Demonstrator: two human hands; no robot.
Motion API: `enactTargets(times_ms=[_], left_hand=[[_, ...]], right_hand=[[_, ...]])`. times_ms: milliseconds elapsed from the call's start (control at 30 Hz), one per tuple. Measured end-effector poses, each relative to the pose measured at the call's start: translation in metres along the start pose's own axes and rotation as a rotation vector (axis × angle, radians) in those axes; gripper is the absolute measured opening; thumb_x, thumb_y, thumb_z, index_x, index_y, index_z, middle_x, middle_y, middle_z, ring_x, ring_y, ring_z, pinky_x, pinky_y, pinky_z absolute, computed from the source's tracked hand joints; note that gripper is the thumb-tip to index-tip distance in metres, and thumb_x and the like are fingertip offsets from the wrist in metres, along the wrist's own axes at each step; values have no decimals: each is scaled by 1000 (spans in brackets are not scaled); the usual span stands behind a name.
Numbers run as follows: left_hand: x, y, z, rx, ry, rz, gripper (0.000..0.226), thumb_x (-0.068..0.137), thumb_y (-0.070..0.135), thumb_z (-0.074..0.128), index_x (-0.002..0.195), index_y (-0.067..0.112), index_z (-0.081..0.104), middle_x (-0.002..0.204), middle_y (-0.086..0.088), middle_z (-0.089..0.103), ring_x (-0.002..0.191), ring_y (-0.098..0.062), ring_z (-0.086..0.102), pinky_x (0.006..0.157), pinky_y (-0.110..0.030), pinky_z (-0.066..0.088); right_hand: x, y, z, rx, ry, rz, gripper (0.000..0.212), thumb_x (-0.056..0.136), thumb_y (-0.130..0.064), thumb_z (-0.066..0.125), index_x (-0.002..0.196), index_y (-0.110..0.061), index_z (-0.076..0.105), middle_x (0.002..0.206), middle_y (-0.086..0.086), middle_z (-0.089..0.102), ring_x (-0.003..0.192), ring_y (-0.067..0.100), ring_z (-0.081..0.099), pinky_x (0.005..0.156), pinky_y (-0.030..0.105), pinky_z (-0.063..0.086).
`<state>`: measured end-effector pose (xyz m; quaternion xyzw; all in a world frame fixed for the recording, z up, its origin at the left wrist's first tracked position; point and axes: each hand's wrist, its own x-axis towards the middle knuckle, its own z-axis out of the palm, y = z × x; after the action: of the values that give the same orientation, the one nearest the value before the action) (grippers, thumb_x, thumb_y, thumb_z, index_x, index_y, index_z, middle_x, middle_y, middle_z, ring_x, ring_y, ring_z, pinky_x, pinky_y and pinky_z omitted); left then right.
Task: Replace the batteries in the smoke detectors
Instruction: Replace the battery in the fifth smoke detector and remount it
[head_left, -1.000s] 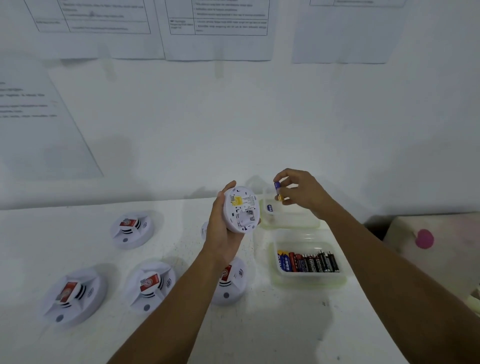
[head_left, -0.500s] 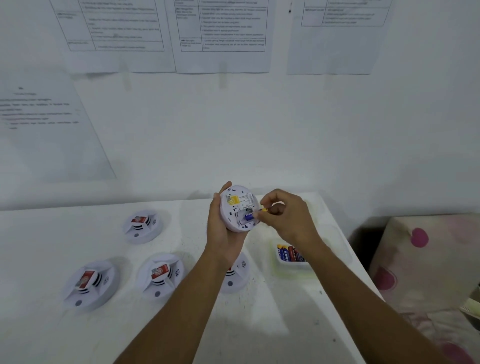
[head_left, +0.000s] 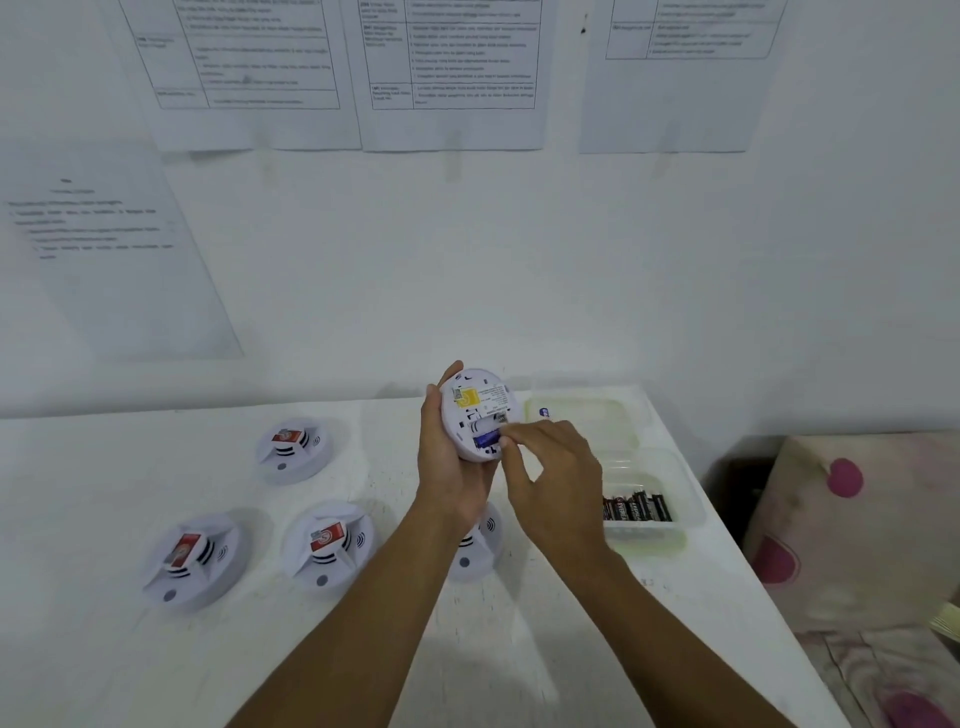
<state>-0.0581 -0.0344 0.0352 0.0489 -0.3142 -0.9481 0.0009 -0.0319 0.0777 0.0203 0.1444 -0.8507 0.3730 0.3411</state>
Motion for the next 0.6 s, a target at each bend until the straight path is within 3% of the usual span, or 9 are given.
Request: enactTargets(times_ms=[200, 400, 500, 533, 600], left_hand=[[7, 0, -1, -64, 1, -14, 47, 101, 48, 34, 137, 26, 53, 123, -9, 65, 112, -30, 56, 60, -31, 54], [22, -2, -3, 3, -5, -2, 48, 100, 48, 31, 137, 26, 52, 127, -6, 65, 119, -29, 57, 95, -45, 49], [24, 1, -6, -13, -32, -40, 50, 98, 48, 35, 140, 24, 49, 137, -11, 57, 119, -32, 54, 74, -42, 59], [25, 3, -6, -17, -45, -49, 51, 95, 48, 39, 138, 25, 51, 137, -12, 56, 118, -32, 54, 74, -42, 58], [26, 4, -9, -14, -69, -57, 50, 89, 47, 46, 133, 25, 54, 134, -11, 58, 118, -32, 54, 93, -51, 48]], right_hand=[[6, 18, 4, -92, -122, -69, 32, 94, -32, 47, 103, -18, 74, 108, -9, 68, 109, 17, 53, 83, 35, 45], [5, 23, 8, -117, -130, -107, 33, 96, -31, 43, 106, -17, 73, 110, -7, 68, 109, 15, 54, 82, 34, 43], [17, 29, 4, 19, -188, -85, 29, 95, -31, 49, 104, -21, 74, 106, -11, 70, 106, 11, 54, 83, 30, 41], [24, 33, 1, 90, -209, -63, 25, 94, -29, 52, 104, -22, 74, 104, -11, 71, 102, 8, 56, 83, 26, 41], [45, 45, -6, 188, -240, 41, 20, 93, -22, 59, 106, -22, 74, 97, -10, 72, 89, 0, 59, 76, 16, 42]])
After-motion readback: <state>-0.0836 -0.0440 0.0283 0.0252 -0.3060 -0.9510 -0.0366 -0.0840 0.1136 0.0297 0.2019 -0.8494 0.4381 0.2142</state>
